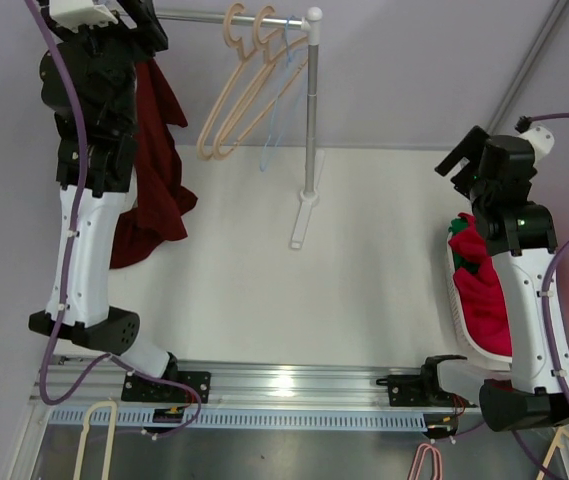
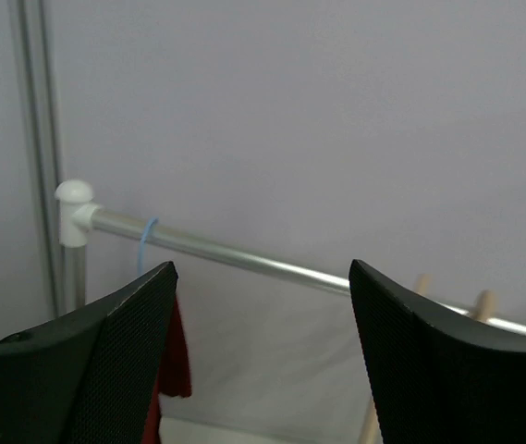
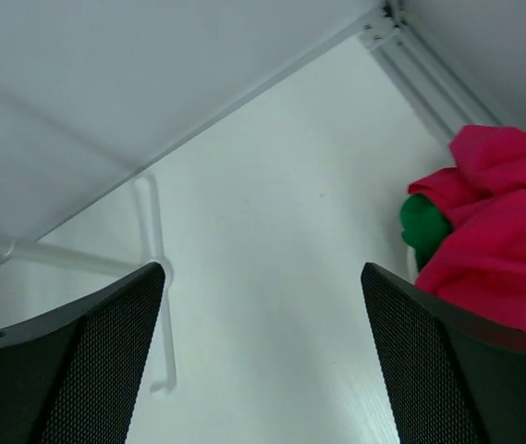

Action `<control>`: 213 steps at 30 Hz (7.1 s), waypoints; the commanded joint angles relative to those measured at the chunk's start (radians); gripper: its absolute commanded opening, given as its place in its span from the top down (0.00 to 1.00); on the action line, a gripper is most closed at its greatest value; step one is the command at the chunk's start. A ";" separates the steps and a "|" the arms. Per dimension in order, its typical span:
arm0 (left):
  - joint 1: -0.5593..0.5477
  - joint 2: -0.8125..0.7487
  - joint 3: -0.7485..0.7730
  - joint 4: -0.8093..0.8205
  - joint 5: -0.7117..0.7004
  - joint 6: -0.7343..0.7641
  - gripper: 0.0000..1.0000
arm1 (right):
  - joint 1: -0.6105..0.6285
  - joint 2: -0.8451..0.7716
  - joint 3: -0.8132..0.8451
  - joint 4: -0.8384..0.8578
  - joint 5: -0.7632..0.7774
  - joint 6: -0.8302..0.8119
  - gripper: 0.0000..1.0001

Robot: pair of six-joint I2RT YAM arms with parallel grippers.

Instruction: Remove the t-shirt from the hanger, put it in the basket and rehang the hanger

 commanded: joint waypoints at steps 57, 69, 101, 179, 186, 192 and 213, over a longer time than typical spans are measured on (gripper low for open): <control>0.201 0.370 0.150 0.246 0.080 0.020 0.99 | 0.091 0.196 0.101 0.107 -0.136 -0.156 0.01; 0.081 0.146 -0.030 0.352 -0.084 0.170 0.99 | 0.226 0.087 0.061 0.188 -0.087 -0.258 0.01; -0.230 -0.158 -0.310 0.486 -0.859 0.603 0.99 | 1.073 0.255 -0.117 1.024 -0.602 -0.329 0.06; -0.213 -0.515 -0.165 -0.397 0.031 -0.190 0.99 | 1.110 0.880 0.234 0.417 -0.145 -0.292 1.00; -0.215 -0.525 -0.149 -0.402 0.097 -0.165 0.99 | 1.072 1.127 0.464 0.277 -0.223 -0.284 0.08; -0.215 -0.523 -0.156 -0.402 0.108 -0.154 0.99 | 1.026 1.275 0.746 0.102 -0.329 -0.289 0.00; -0.209 -0.448 -0.159 -0.322 0.224 -0.062 0.99 | 1.044 1.247 0.428 0.165 -0.307 -0.284 1.00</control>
